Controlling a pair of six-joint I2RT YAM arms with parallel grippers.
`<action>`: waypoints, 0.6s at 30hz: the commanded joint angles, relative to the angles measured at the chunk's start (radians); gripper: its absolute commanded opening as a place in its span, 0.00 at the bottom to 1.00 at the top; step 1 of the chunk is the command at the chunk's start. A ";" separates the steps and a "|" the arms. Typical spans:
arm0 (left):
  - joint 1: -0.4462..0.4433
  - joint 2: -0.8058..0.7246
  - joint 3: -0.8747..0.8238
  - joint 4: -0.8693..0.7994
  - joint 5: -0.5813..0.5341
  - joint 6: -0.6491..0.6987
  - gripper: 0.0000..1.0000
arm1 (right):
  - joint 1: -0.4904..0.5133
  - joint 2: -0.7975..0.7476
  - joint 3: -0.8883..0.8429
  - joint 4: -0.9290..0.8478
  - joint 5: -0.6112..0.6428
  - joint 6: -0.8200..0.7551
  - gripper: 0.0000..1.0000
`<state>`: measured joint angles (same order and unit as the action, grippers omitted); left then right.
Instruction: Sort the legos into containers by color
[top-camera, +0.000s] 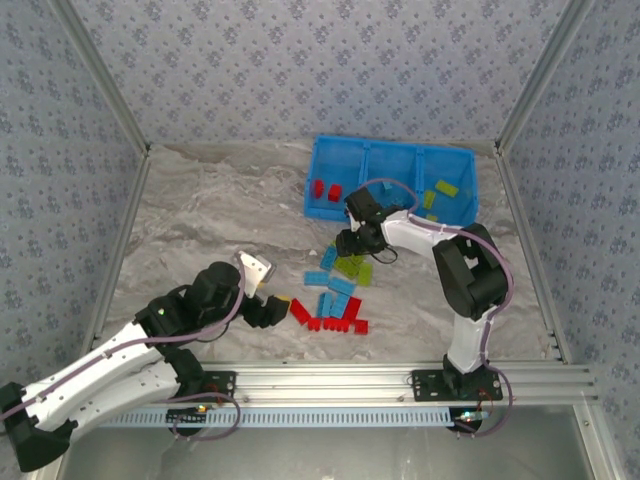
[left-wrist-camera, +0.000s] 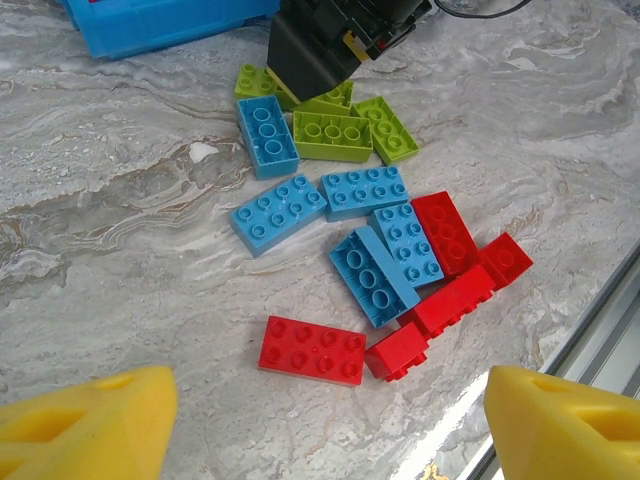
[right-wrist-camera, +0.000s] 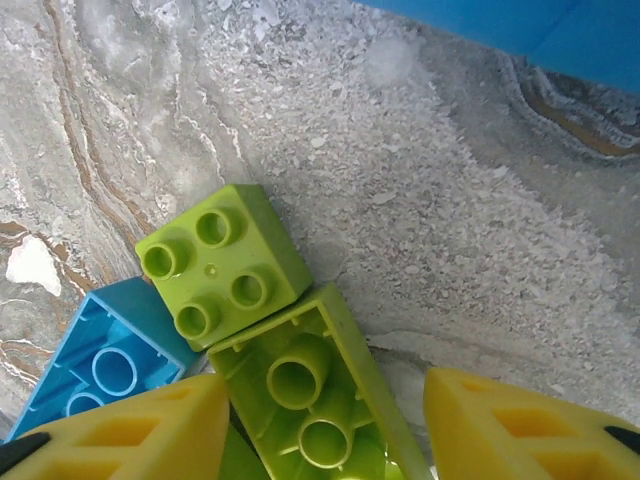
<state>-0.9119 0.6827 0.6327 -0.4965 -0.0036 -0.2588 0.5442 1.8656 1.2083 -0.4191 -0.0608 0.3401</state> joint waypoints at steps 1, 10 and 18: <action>-0.006 -0.002 0.003 0.016 0.015 0.006 0.81 | -0.009 0.025 0.012 -0.023 0.027 0.002 0.53; -0.006 -0.039 -0.023 0.105 0.186 0.038 0.88 | -0.010 -0.108 -0.084 -0.022 0.070 0.022 0.39; -0.007 -0.036 -0.033 0.182 0.252 0.036 0.91 | -0.018 -0.306 -0.136 -0.064 0.178 0.036 0.37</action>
<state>-0.9119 0.6487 0.5999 -0.3717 0.2008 -0.2348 0.5323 1.6390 1.0851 -0.4419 0.0475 0.3553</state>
